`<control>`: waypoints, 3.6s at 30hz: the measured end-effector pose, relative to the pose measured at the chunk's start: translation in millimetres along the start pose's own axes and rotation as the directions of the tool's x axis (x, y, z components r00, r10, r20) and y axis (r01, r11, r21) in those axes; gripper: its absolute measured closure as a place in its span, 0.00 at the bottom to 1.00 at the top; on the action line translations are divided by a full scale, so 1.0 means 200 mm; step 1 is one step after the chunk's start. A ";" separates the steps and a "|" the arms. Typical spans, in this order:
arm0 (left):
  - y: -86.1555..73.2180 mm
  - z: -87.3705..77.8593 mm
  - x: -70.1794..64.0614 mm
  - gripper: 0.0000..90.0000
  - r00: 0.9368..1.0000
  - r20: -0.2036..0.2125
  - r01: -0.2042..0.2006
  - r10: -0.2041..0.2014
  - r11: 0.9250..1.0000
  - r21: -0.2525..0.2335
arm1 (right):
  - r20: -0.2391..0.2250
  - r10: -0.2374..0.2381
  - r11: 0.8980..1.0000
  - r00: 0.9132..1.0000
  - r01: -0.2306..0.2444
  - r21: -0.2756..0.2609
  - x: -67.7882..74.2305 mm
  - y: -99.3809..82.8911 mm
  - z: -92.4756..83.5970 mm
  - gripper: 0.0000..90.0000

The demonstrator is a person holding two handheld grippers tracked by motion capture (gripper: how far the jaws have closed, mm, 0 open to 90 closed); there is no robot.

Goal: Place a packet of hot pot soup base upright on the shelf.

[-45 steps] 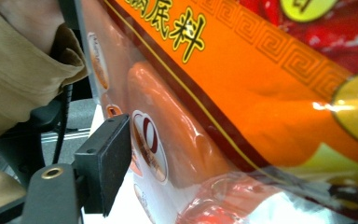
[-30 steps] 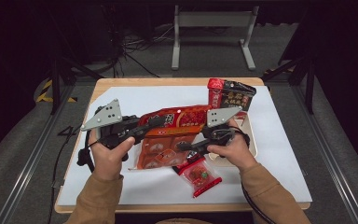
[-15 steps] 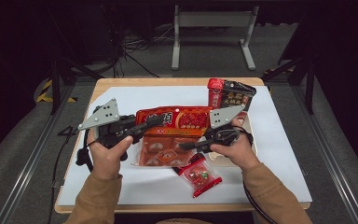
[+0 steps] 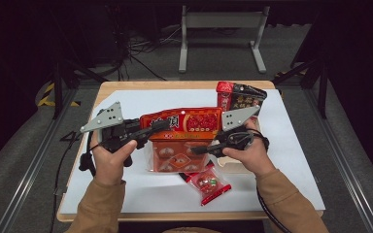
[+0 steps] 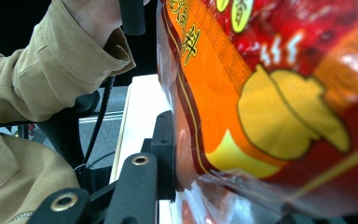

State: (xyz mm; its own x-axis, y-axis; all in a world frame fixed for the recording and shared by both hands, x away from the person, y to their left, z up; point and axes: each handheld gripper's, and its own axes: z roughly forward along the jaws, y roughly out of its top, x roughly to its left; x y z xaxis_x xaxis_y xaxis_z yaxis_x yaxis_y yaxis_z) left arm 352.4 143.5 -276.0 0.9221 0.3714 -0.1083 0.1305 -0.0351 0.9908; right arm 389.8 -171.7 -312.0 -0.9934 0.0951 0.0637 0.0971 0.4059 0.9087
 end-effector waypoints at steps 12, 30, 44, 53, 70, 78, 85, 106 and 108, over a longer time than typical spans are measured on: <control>0.00 -0.03 0.03 0.45 0.998 -0.057 -0.015 0.017 0.999 0.037 | 0.041 0.015 1.000 0.999 -0.015 0.011 0.00 0.05 -0.09 0.78; -0.02 -0.09 0.10 0.29 0.989 -0.141 -0.017 0.034 0.992 0.123 | 0.134 0.021 1.000 0.991 -0.021 -0.002 -0.04 0.17 -0.25 0.78; -0.06 -0.12 0.16 0.23 0.981 -0.193 0.003 0.026 0.989 0.150 | 0.211 0.027 1.000 0.977 -0.024 -0.017 -0.09 0.21 -0.38 0.78; -0.08 -0.13 0.19 0.20 0.976 -0.216 0.024 0.013 0.985 0.169 | 0.265 0.037 0.999 0.964 -0.030 -0.031 -0.11 0.21 -0.48 0.78; -0.12 -0.14 0.24 0.16 0.973 -0.230 0.047 -0.001 0.980 0.191 | 0.357 0.064 0.997 0.932 -0.047 -0.056 -0.14 0.15 -0.61 0.78; -0.13 -0.13 0.25 0.15 0.974 -0.226 0.046 0.003 0.977 0.211 | 0.390 0.081 0.996 0.917 -0.057 -0.073 -0.14 0.10 -0.66 0.78; -0.14 -0.12 0.25 0.15 0.974 -0.227 0.047 0.004 0.974 0.220 | 0.422 0.104 0.993 0.901 -0.069 -0.097 -0.15 0.04 -0.72 0.78; -0.16 -0.12 0.27 0.14 0.975 -0.221 0.054 0.002 0.968 0.244 | 0.468 0.153 0.985 0.871 -0.099 -0.139 -0.18 -0.12 -0.71 0.78; -0.16 -0.11 0.27 0.14 0.975 -0.221 0.054 0.002 0.967 0.250 | 0.473 0.161 0.984 0.866 -0.103 -0.146 -0.18 -0.14 -0.70 0.78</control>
State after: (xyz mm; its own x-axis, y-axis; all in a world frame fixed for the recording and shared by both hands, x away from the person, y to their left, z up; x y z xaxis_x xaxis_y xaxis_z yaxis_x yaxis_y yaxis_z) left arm 389.4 185.4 -311.3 0.8194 0.5668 -0.0854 0.2672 -0.2459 0.9317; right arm 415.3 -314.3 -281.8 -0.8162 0.5777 0.0066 0.1895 0.2569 0.9477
